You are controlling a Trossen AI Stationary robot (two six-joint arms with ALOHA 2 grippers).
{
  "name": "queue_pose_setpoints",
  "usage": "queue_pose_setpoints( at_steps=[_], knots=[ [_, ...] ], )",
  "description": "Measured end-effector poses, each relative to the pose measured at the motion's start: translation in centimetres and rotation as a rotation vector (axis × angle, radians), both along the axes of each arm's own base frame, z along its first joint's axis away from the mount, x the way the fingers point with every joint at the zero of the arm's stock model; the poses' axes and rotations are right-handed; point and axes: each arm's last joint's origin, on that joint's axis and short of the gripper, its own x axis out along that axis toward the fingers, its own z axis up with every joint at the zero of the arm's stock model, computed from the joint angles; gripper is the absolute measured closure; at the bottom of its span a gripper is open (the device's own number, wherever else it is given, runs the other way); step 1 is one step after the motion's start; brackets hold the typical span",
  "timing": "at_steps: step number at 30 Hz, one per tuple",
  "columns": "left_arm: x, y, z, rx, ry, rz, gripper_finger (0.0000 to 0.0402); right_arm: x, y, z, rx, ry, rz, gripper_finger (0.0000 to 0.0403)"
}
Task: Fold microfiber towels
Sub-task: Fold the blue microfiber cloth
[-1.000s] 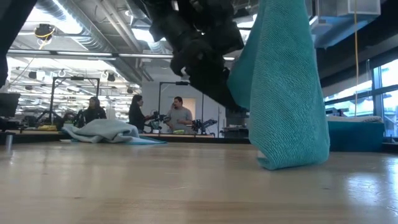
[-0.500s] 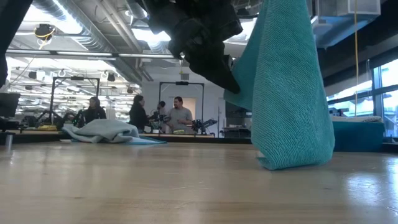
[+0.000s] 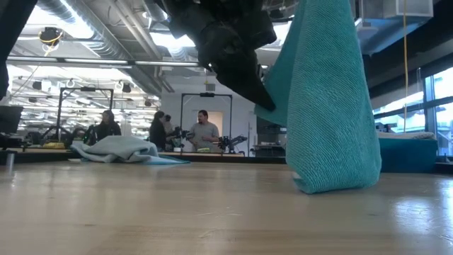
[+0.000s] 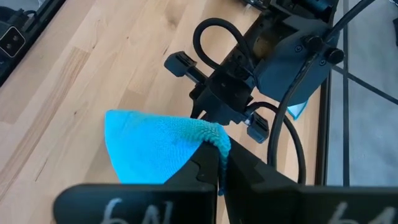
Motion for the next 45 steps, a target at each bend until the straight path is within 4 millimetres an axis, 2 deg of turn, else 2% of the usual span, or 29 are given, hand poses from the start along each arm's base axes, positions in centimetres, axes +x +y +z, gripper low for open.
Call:
queue_pose_setpoints(
  at_steps=[4, 6, 11, 15, 19, 23, 28, 32, 35, 39, 42, 45],
  knots=[
    [-0.7, 0.1, -0.1, 0.053, 0.067, 0.05, 0.0401, 0.0, -0.2, -0.1, -0.014, 0.007, -0.008, 0.0392],
    [-1.5, 0.2, 0.5, 0.098, 0.116, 0.091, 0.0401, -0.1, -0.4, -0.2, -0.039, 0.023, -0.031, 0.0392],
    [-4.4, 0.6, 3.6, 0.197, 0.183, 0.219, 0.0401, 0.1, -1.6, -1.3, -0.093, 0.074, -0.102, 0.0392],
    [-7.1, 0.7, 7.1, 0.308, 0.159, 0.347, 0.0401, 0.9, -3.1, -3.8, -0.183, 0.141, -0.179, 0.0392],
    [-9.1, 1.1, 9.6, 0.374, 0.104, 0.47, 0.0401, 1.7, -5.4, -6.4, -0.327, 0.194, -0.292, 0.0392],
    [-10.0, 1.9, 10.7, 0.476, 0.077, 0.558, 0.0401, 2.6, -8.4, -8.2, -0.496, 0.199, -0.399, 0.0392],
    [-10.6, 4.2, 11.0, 0.713, 0.115, 0.7, 0.0401, 3.6, -12.9, -8.4, -0.613, 0.163, -0.521, 0.0392],
    [-11.3, 5.8, 11.0, 0.795, 0.17, 0.786, 0.0401, 3.3, -15.3, -7.9, -0.61, 0.142, -0.607, 0.0392],
    [-12.2, 5.7, 11.4, 0.765, 0.177, 0.81, 0.0401, 2.5, -15.5, -7.9, -0.512, 0.157, -0.572, 0.0392],
    [-12.6, 4.3, 11.2, 0.546, 0.18, 0.736, 0.0401, 1.7, -14.3, -9.0, -0.116, 0.232, -0.414, 0.0392],
    [-12.3, 2.4, 10.7, 0.318, 0.19, 0.67, 0.0401, 1.9, -13.2, -9.7, 0.185, 0.273, -0.336, 0.0392],
    [-11.4, -0.2, 9.2, 0.182, 0.229, 0.607, 0.0402, 2.0, -11.6, -11.5, 0.318, 0.338, -0.278, 0.0392]
  ],
)
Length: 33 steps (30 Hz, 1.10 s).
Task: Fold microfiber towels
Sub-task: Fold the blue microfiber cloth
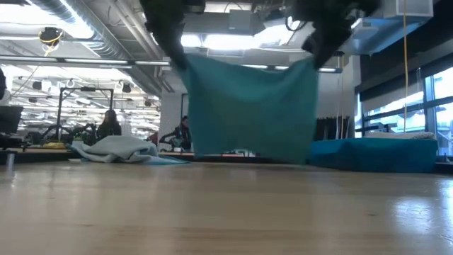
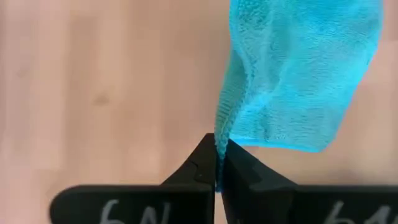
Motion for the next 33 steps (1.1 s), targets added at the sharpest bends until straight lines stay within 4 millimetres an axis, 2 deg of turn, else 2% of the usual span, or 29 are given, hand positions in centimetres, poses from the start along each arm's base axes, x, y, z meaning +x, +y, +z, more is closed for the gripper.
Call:
queue_pose_setpoints(
  at_steps=[4, 9, 13, 17, 20, 23, 29, 33],
  knots=[
    [0.3, -3.8, -3.3, -0.117, 0.076, -0.032, 0.0401, -0.6, 2.1, -3.9, 0.113, 0.095, 0.097, 0.0392],
    [0.1, -8.5, -7.3, -0.281, 0.137, -0.048, 0.0401, -1.5, 4.2, -8.8, 0.251, 0.161, 0.083, 0.0392],
    [0.0, -11.9, -8.5, -0.37, 0.113, -0.119, 0.0401, -1.9, 6.5, -11.4, 0.39, 0.136, 0.107, 0.0392],
    [0.1, -13.5, -8.4, -0.383, 0.049, -0.17, 0.0401, -1.9, 8.6, -12.4, 0.439, 0.071, 0.156, 0.0392],
    [0.0, -13.5, -8.4, -0.317, 0.033, -0.162, 0.0401, -1.7, 9.4, -12.1, 0.425, 0.044, 0.182, 0.0392],
    [0.0, -12.5, -8.5, -0.201, 0.046, -0.146, 0.0401, -1.3, 9.3, -11.4, 0.304, 0.006, 0.197, 0.0392],
    [0.3, -9.1, -8.6, -0.045, 0.098, -0.051, 0.0401, -0.4, 7.2, -9.8, -0.173, -0.059, 0.146, 0.0392],
    [0.1, -7.6, -9.8, -0.029, 0.123, -0.009, 0.0401, -0.3, 5.4, -10.2, -0.219, -0.049, 0.109, 0.0392]
  ],
)
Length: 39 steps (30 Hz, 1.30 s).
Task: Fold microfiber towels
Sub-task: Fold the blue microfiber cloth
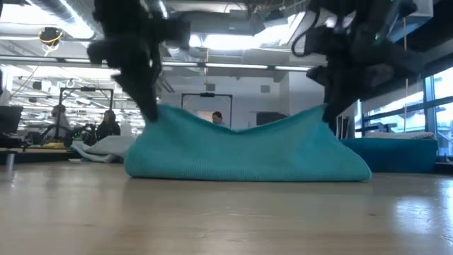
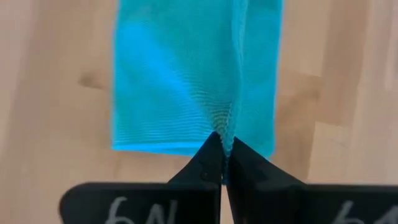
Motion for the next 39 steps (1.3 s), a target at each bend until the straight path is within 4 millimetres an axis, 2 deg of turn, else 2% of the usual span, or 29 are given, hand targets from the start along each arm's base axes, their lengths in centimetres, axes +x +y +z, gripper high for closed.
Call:
queue_pose_setpoints(
  at_steps=[4, 11, 18, 27, 31, 39],
  knots=[
    [-0.6, 1.2, -2.0, 0.013, 0.026, 0.024, 0.0401, -0.6, -1.8, -1.4, -0.025, 0.038, -0.061, 0.0392],
    [-1.2, 2.9, -4.5, 0.052, 0.002, 0.032, 0.0401, -0.8, -3.8, -3.4, -0.062, -0.042, -0.085, 0.0392],
    [-1.0, 4.7, -5.1, 0.14, -0.021, 0.055, 0.0401, -1.3, -4.9, -4.1, -0.069, -0.037, -0.12, 0.0392],
    [-0.5, 6.5, -5.0, 0.095, -0.044, 0.08, 0.0392, -1.4, -5.5, -4.1, -0.046, -0.033, -0.134, 0.0388],
    [-0.5, 6.7, -5.0, 0.096, -0.041, 0.082, 0.0367, -1.5, -5.7, -4.2, -0.027, -0.032, -0.142, 0.0362],
    [-0.7, 7.0, -4.9, 0.22, -0.026, 0.105, 0.0305, -1.5, -5.7, -4.2, -0.006, -0.038, -0.184, 0.0279]
  ],
)
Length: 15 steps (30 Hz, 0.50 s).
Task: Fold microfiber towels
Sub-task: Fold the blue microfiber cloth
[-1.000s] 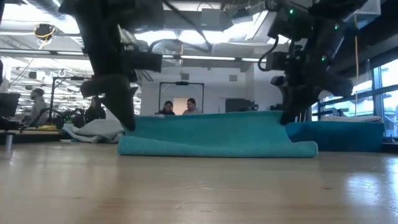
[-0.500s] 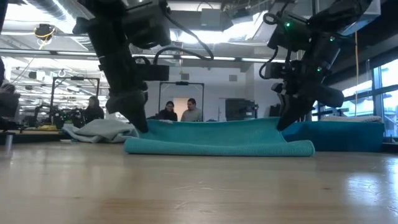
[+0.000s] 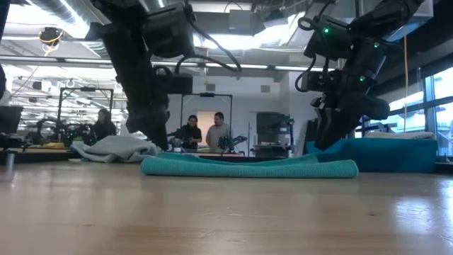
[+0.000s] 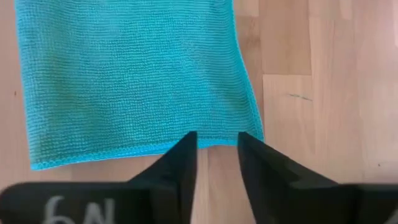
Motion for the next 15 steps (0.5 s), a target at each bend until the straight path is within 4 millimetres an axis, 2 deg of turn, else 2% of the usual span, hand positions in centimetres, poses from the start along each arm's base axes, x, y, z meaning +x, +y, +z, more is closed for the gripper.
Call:
queue_pose_setpoints(
  at_steps=[5, 8, 12, 15],
  knots=[
    [-0.3, -0.2, 0.0, 0.014, 0.013, 0.009, 0.0297, 0.0, 0.0, 0.0, 0.003, -0.001, 0.002, 0.0247],
    [-0.1, -1.3, 0.4, -0.053, -0.029, -0.04, 0.0299, 0.1, 0.6, 0.0, 0.066, -0.01, 0.051, 0.0241],
    [1.1, -3.9, 1.3, -0.148, -0.148, -0.238, 0.0299, 0.4, 1.7, 0.1, 0.143, -0.032, 0.138, 0.024],
    [1.7, -6.1, 1.8, -0.118, -0.214, -0.407, 0.03, 0.5, 2.8, 0.1, 0.136, -0.034, 0.204, 0.024]
  ],
)
